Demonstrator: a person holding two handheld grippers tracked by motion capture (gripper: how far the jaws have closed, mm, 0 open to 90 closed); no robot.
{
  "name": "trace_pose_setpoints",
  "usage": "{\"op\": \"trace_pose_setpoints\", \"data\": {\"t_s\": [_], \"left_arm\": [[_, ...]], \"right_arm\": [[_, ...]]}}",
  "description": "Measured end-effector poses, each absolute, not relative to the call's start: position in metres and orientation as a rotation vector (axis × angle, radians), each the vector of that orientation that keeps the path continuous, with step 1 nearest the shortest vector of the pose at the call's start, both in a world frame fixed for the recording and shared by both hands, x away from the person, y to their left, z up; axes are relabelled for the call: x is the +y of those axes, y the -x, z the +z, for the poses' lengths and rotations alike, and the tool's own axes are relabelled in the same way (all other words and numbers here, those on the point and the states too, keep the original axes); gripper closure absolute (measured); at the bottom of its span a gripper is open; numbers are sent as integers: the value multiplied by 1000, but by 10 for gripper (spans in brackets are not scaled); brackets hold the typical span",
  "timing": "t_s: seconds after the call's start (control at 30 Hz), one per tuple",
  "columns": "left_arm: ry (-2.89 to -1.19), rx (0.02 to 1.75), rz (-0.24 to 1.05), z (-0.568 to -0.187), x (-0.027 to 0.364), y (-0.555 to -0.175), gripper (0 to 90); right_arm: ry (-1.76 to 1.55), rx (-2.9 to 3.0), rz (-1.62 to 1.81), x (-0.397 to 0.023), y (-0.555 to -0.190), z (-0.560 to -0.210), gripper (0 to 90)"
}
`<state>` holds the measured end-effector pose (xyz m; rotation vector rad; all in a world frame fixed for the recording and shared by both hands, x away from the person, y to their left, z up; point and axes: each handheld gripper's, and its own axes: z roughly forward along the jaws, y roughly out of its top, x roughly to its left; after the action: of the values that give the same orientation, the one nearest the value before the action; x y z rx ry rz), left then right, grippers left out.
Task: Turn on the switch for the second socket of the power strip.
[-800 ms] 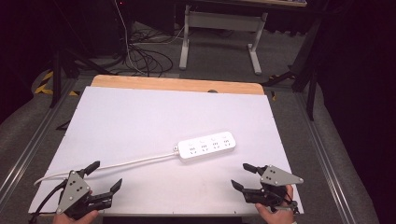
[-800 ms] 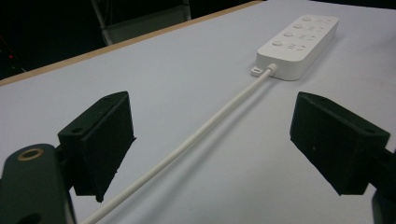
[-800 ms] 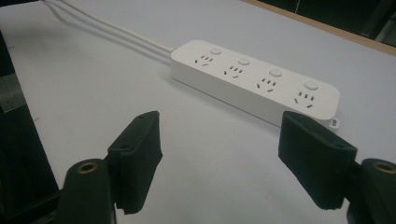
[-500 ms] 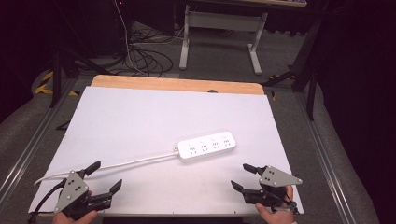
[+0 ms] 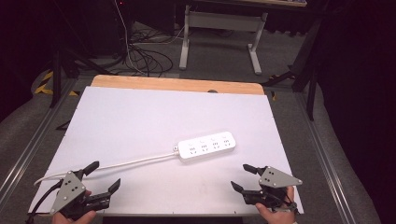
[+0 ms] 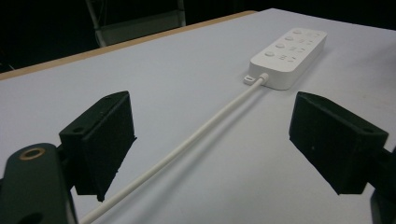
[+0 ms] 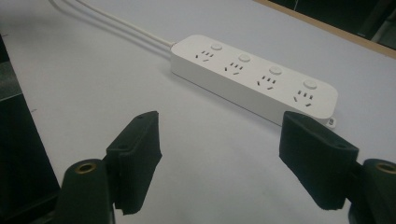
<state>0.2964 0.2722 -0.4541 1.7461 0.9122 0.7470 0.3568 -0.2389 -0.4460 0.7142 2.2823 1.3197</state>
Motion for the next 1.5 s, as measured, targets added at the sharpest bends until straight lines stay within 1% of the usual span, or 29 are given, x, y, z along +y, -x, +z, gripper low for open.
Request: {"op": "trace_pose_setpoints", "data": {"t_s": [0.27, 0.33, 0.43, 0.5, 0.9, 1.5], "left_arm": [[-1752, 924, 749, -455, 271, -297, 149], [-1751, 921, 745, -454, 272, -297, 149], [-1738, 922, 745, -454, 272, -297, 149], [-1744, 926, 743, -454, 273, -297, 149], [-1737, 927, 744, -454, 273, -296, 149], [-1734, 922, 740, -455, 273, -297, 149]], "right_arm": [[-717, 2292, 1312, -236, -359, -437, 308], [-719, 2302, 1316, -235, -362, -432, 329], [-717, 2328, 1326, -232, -368, -425, 384], [-719, 2343, 1322, -228, -372, -420, 393], [-686, 2384, 1302, -199, -394, -399, 401], [-673, 2400, 1280, -175, -420, -384, 403]]}}
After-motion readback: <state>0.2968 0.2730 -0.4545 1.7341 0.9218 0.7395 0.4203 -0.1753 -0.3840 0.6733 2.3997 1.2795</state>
